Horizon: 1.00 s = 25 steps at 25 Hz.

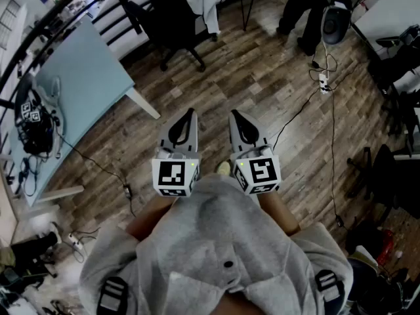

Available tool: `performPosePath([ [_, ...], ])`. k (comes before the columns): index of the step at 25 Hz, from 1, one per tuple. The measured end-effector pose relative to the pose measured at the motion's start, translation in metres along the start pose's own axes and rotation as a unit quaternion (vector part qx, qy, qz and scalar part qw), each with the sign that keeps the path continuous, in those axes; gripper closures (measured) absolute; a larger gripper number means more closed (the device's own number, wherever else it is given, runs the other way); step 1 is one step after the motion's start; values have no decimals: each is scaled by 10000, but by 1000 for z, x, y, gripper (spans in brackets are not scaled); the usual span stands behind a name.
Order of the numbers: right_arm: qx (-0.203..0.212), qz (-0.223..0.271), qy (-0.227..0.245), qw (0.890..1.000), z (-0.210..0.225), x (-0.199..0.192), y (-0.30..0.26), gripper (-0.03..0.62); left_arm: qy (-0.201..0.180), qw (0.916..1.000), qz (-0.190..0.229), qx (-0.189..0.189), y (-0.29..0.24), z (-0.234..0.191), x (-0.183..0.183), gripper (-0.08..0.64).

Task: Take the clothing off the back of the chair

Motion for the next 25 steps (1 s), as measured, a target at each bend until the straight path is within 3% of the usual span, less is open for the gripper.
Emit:
performPosePath([
  [6, -51, 47, 16, 10000, 12, -1, 2, 584, -28, 9999, -20, -141, -10, 10, -2, 549],
  [12, -17, 24, -165, 9999, 35, -1, 3, 584, -141, 9999, -89, -38, -23, 22, 4, 549],
  [22, -527, -19, -298, 9982, 80, 9, -10, 583, -118, 9973, -227, 686, -59, 38, 16, 549],
  [25, -402, 90, -295, 9987, 89, 18, -16, 583, -152, 9957, -147, 902, -67, 39, 24, 549],
])
Point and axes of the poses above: the fingertips, and each gripper's own axes: y backward along the fingers, z to its right, x out of its top, the point moved 10 cm from there along y, backward along the fingers, and after that the axes turned 9 degrees about -x, right-handed, at the moved point
